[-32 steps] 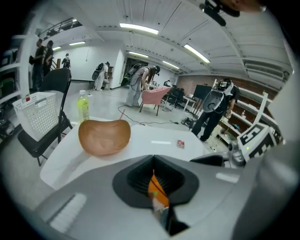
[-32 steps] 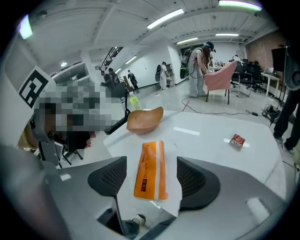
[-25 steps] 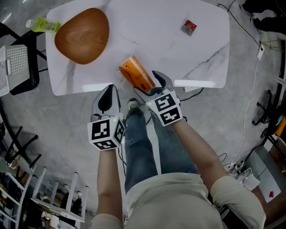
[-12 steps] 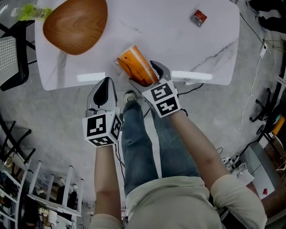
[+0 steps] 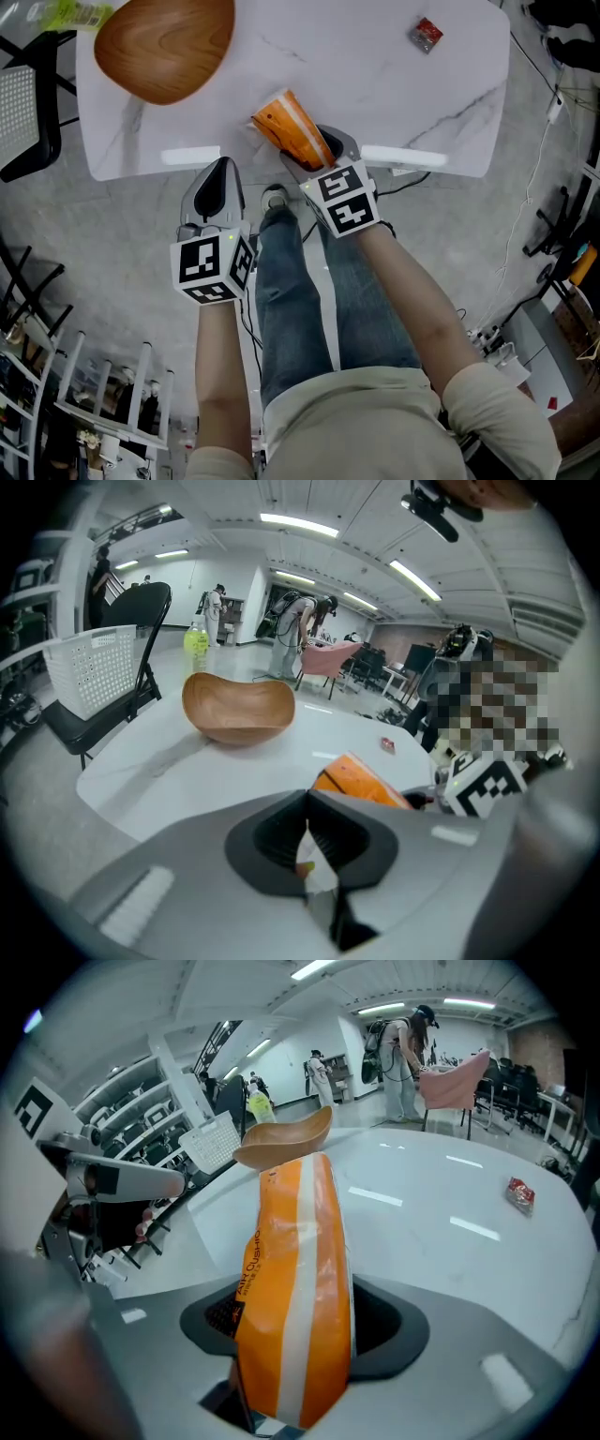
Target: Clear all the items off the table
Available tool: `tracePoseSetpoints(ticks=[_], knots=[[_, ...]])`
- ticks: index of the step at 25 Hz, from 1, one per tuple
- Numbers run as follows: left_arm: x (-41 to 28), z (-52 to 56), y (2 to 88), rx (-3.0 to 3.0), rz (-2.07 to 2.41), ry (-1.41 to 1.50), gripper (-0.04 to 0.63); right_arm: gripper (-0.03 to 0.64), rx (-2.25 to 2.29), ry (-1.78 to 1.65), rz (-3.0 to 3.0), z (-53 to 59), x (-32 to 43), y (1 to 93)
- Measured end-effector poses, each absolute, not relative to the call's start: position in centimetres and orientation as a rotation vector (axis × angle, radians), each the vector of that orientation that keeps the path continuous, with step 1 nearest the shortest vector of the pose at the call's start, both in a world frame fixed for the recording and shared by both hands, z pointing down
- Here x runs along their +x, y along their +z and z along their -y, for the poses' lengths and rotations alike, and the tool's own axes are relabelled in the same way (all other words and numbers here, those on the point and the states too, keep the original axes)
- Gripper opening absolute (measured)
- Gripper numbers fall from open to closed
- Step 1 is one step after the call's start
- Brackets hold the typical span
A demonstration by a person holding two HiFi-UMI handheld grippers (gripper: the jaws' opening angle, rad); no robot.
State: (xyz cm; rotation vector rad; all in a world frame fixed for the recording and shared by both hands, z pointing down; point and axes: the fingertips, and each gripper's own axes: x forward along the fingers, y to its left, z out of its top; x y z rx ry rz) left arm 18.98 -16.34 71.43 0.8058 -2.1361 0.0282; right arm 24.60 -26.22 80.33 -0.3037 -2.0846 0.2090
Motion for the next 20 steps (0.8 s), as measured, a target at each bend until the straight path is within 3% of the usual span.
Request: tracePoseSetpoints(ticks=[2,4,20], knots=[[19.0,16.4,71.2,0.808,2.136,0.026,0.009,0.240,-0.291,0.187,2.077,26.6,24.7,80.4],[19.1,16.6,70.7,0.813,2.139,0.024,0.009,0.224,-0.282,0.167,2.062,26.9,24.9,80.2],[20.2,16.8,65.8,0.848,2.155,0.015,0.009,0.221,-0.263,0.128,2.077,27.0,26.3,74.5]])
